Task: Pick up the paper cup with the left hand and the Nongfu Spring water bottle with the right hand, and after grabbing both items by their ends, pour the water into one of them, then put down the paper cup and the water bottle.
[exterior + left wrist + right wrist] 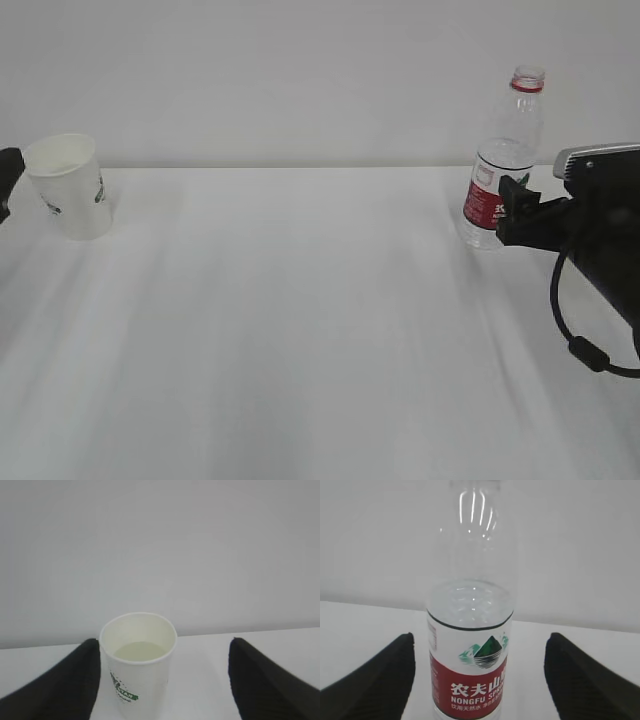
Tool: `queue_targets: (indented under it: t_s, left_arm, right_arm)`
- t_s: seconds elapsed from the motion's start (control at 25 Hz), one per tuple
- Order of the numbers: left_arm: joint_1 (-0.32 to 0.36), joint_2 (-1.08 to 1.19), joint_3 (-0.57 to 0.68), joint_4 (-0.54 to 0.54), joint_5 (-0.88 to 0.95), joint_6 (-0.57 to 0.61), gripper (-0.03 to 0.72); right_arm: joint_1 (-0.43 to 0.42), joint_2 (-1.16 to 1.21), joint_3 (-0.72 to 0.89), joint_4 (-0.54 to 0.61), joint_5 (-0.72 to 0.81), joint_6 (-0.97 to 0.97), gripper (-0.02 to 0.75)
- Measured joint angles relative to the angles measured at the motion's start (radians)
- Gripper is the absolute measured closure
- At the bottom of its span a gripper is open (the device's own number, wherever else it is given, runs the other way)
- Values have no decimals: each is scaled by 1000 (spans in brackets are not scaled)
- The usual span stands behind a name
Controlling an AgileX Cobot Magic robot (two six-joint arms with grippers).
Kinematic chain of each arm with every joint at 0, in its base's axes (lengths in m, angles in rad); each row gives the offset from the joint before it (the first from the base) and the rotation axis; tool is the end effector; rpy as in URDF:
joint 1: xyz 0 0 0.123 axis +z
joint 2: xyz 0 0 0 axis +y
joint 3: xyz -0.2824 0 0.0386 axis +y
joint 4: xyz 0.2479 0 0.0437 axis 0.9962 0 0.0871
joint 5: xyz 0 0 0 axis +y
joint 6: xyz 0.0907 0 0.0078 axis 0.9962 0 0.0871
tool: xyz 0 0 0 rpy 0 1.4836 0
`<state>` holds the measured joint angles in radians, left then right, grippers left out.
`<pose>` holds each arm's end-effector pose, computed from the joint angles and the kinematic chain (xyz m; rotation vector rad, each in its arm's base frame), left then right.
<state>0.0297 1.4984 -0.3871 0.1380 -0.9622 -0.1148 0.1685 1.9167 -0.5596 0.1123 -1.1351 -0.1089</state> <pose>0.2576 -0.0026 0.1985 0.0332 1.6373 -0.0971 0.3141 0.0441 0.1301 -0.1204 1.7031 -0.0071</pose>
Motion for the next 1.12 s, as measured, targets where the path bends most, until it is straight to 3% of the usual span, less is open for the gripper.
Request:
queue_targets:
  t_s: [1.12]
  left_arm:
    - [0,-383,7,0,251,0,137]
  right_arm:
    - [0,-365,50,-1,208,-31,141]
